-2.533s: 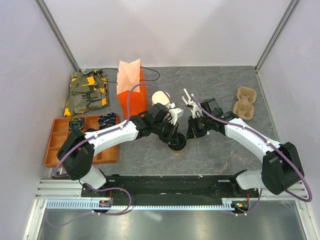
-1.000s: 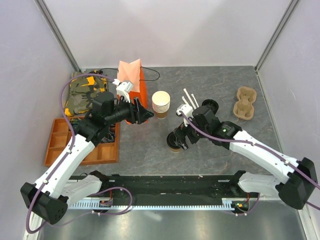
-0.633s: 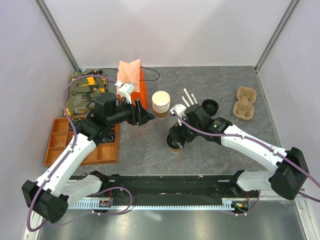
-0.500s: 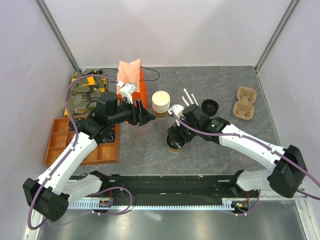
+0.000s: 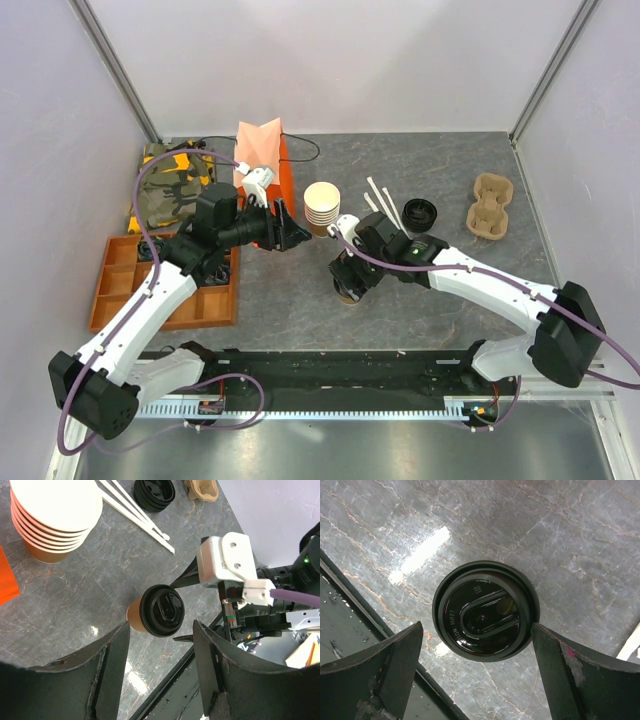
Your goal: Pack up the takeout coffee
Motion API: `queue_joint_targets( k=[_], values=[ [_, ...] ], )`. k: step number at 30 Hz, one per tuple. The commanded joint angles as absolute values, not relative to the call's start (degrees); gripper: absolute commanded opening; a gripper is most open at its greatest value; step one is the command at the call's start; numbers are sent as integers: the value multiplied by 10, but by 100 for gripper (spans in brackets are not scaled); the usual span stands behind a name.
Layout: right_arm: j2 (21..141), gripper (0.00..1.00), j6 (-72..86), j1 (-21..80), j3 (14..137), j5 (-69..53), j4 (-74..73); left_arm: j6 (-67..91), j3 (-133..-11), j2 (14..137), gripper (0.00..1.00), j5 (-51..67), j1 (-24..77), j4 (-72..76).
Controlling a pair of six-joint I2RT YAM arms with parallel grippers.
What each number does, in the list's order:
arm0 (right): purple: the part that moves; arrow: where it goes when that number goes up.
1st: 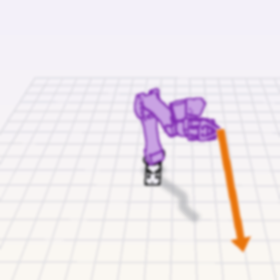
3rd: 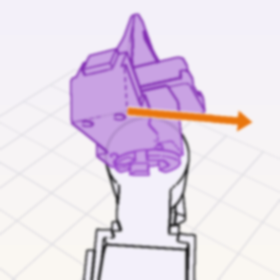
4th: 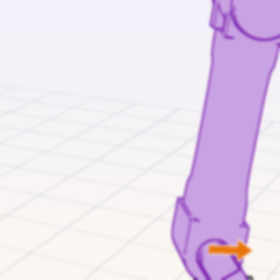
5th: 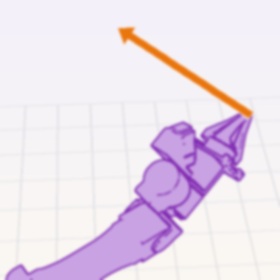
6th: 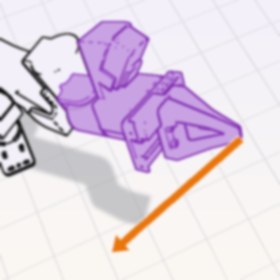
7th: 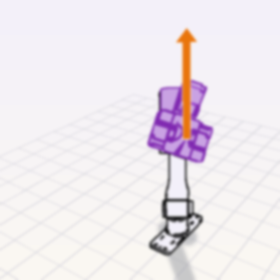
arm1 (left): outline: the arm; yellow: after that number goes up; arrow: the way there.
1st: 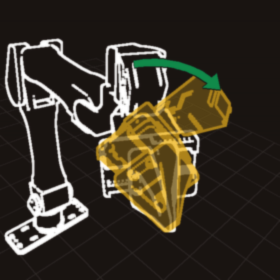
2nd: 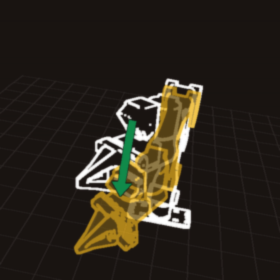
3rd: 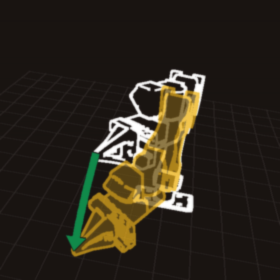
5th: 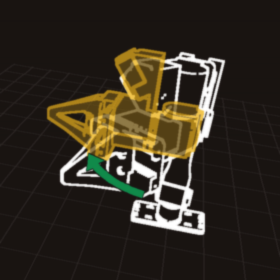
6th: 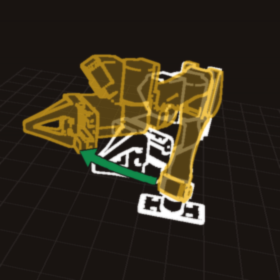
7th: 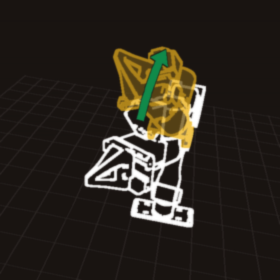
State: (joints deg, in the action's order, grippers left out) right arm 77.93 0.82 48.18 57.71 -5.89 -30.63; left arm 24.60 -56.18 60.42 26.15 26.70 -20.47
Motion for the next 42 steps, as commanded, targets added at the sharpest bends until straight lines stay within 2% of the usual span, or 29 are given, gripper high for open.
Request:
queue_joint_targets(
  k=[1, 21, 42],
  values=[
    [787, 98, -13, 490, 605, -36, -300, 263, -575, 608, 61, 278, 265, -192],
    [795, 89, -28, 506, 595, -4, -293, 258, -591, 608, 60, 283, 264, -195],
    [783, 73, -40, 505, 613, 41, -312, 253, -611, 609, 60, 287, 263, -203]
  ],
)
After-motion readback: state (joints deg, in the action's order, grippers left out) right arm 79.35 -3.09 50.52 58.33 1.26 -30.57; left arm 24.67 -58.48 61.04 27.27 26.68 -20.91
